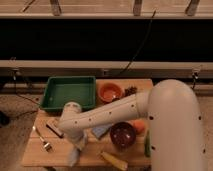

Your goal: Wipe tray with towel

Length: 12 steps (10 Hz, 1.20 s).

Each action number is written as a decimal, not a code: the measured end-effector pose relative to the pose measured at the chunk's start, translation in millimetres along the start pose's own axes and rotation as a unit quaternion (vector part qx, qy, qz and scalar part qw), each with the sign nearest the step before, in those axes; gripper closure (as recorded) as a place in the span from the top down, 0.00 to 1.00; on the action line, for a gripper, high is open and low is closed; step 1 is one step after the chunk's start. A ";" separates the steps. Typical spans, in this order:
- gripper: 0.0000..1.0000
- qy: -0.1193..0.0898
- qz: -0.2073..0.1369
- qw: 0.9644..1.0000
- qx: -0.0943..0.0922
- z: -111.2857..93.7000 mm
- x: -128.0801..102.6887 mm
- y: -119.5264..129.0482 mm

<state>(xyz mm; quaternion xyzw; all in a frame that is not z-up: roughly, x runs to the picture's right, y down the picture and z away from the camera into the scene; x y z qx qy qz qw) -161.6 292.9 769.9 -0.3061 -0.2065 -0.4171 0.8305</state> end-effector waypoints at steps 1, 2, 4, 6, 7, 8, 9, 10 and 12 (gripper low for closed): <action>0.03 0.002 0.003 1.000 -0.003 -6.6 3.0 2.8; 0.00 0.002 0.005 1.000 -0.004 -17.1 7.8 1.5; 0.00 0.003 0.014 1.000 0.001 -37.1 26.2 -11.8; 0.00 0.007 0.023 1.000 0.005 -56.5 42.7 -24.1; 0.00 0.008 0.026 1.000 0.006 -58.4 45.1 -24.2; 0.00 0.010 0.031 0.999 0.007 -59.0 46.8 -23.5; 0.00 0.010 0.036 0.999 0.012 -62.7 47.6 -28.8; 0.00 0.008 0.040 0.999 0.018 -70.9 50.9 -37.6; 0.00 0.007 0.047 0.998 0.029 -98.3 72.5 -60.6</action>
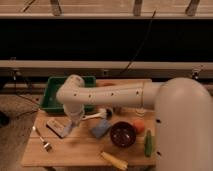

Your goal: Wipe tray with towel

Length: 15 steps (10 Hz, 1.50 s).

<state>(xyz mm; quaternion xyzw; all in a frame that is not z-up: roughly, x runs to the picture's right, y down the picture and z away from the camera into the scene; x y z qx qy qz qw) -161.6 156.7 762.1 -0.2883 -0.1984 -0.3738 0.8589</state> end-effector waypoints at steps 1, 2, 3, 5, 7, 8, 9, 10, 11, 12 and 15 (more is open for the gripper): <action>0.00 -0.003 0.008 1.000 0.010 -20.2 19.1 -21.7; 0.00 -0.006 0.012 1.000 0.016 -34.0 31.1 -35.7; 0.00 -0.008 0.014 1.000 0.020 -42.6 37.3 -44.0; 0.00 -0.009 0.017 1.000 0.024 -49.9 45.0 -49.1; 0.00 -0.010 0.017 1.000 0.024 -49.8 44.9 -49.4; 0.00 -0.010 0.017 1.000 0.024 -49.8 44.5 -49.8; 0.00 -0.010 0.017 0.999 0.025 -50.0 44.5 -50.3; 0.00 -0.010 0.016 0.999 0.027 -50.5 44.9 -51.5; 0.00 -0.012 0.014 0.999 0.036 -54.3 49.9 -57.1; 0.00 -0.012 0.013 0.999 0.041 -55.9 57.9 -62.1; 0.00 -0.016 0.007 0.998 0.057 -58.7 90.6 -100.2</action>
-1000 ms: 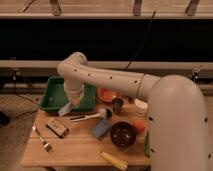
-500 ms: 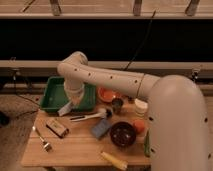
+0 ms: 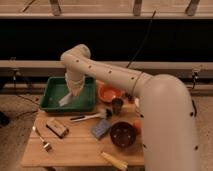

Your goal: Wipe tray with towel

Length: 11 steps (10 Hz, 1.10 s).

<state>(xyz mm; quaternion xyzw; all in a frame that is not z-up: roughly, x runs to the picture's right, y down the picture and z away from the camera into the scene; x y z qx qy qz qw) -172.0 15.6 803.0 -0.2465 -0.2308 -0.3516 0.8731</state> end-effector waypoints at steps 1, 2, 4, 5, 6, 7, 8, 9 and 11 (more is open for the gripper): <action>0.00 -0.001 0.000 1.000 0.004 0.7 6.9 -8.6; 0.00 -0.004 0.001 1.000 0.006 4.5 13.3 -17.0; 0.00 -0.009 -0.001 1.000 0.005 14.9 14.7 -32.4; 0.00 -0.012 -0.004 1.000 0.002 21.5 14.6 -38.9; 0.00 -0.016 -0.008 1.000 -0.005 35.1 14.0 -47.4; 0.00 -0.019 -0.010 1.000 -0.011 47.3 14.4 -52.3; 0.00 -0.020 -0.011 1.000 -0.013 53.5 14.3 -55.2; 0.00 -0.021 -0.008 1.000 -0.020 61.7 16.9 -56.1; 0.00 -0.025 -0.001 0.999 -0.028 82.2 21.7 -53.7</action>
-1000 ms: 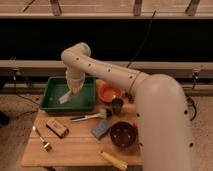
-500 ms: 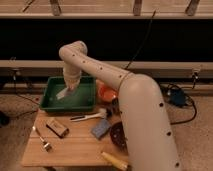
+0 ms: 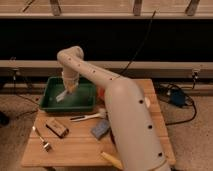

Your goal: Wipe tray with towel

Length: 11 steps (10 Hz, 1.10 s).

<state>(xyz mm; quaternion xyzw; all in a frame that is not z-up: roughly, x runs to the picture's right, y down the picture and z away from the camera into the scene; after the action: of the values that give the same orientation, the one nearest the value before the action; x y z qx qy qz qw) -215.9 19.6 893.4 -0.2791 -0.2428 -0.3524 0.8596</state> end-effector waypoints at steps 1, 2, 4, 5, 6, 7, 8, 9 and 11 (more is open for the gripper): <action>0.00 -0.004 0.006 1.000 -0.005 13.4 1.6 1.3; 0.00 -0.005 0.013 1.000 -0.009 20.8 6.0 4.8; 0.00 -0.006 0.028 0.999 -0.014 25.2 17.1 11.0; 0.00 -0.004 0.038 0.999 -0.018 26.1 26.9 14.4; 0.00 0.001 0.045 0.999 -0.023 26.0 38.8 15.7; 0.00 0.004 0.048 0.999 -0.025 25.4 45.4 12.1; 0.00 0.011 0.049 0.998 -0.029 23.8 56.2 2.6; 0.00 0.016 0.047 0.998 -0.033 22.5 63.5 -6.9; 0.00 0.024 0.040 0.998 -0.038 20.8 69.3 -27.1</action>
<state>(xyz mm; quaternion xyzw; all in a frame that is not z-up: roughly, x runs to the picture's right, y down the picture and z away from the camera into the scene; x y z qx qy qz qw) -196.6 -15.6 959.4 -0.3127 -0.1971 -0.3332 0.8674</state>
